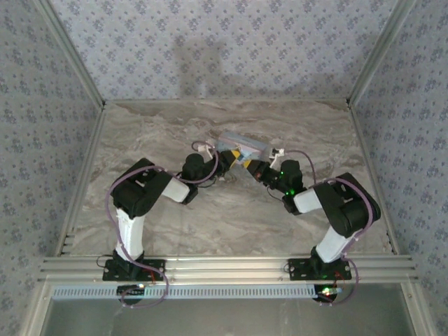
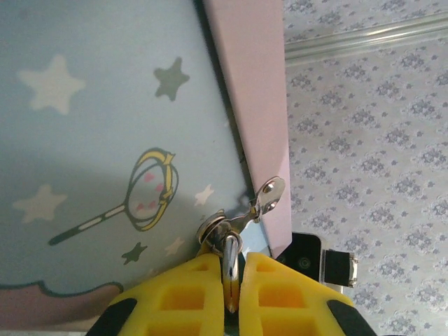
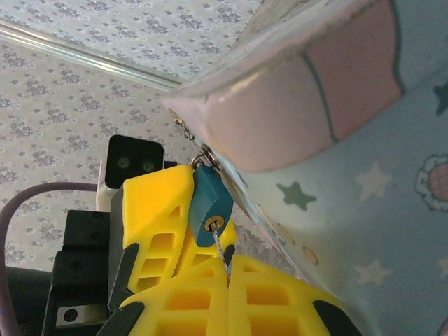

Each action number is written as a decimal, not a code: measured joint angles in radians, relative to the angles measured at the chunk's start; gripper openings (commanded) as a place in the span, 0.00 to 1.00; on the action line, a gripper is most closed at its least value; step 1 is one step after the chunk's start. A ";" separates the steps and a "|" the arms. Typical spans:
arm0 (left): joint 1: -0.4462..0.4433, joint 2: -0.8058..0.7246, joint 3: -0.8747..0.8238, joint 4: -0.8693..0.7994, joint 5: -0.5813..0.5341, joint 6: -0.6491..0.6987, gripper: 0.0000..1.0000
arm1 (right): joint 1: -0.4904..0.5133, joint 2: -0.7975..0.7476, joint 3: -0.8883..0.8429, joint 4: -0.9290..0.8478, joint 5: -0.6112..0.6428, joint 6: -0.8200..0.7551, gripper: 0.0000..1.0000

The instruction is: Unlock the padlock with the key

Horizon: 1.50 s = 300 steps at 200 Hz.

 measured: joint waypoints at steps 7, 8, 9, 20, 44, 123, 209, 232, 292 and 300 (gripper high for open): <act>0.002 0.002 0.001 0.001 -0.002 -0.003 0.00 | -0.003 0.016 0.005 0.017 -0.007 0.007 0.00; 0.002 0.003 0.002 0.002 -0.002 -0.005 0.00 | -0.004 0.017 0.005 0.019 -0.008 0.008 0.00; 0.002 0.003 0.002 0.002 -0.002 -0.006 0.00 | -0.005 0.021 0.005 0.024 -0.010 0.013 0.00; 0.004 0.005 0.002 0.005 -0.006 -0.007 0.00 | -0.013 0.053 0.007 0.070 -0.026 0.039 0.00; 0.006 0.008 0.003 0.005 -0.020 -0.009 0.00 | -0.024 0.109 0.024 0.136 -0.061 0.087 0.00; 0.013 0.010 0.006 0.013 -0.033 -0.009 0.00 | -0.033 0.124 0.060 0.113 -0.105 0.085 0.00; 0.013 0.010 0.006 0.016 -0.008 -0.016 0.00 | -0.040 -0.016 0.104 -0.199 -0.119 -0.136 0.00; 0.013 0.010 0.006 0.018 -0.009 -0.016 0.00 | -0.055 0.015 0.108 -0.151 -0.163 -0.074 0.00; 0.023 0.010 0.023 0.021 -0.034 -0.016 0.00 | -0.058 0.067 0.158 -0.113 -0.220 0.034 0.00; 0.023 0.010 0.024 0.021 -0.030 -0.016 0.00 | -0.058 0.066 0.159 -0.117 -0.222 0.031 0.00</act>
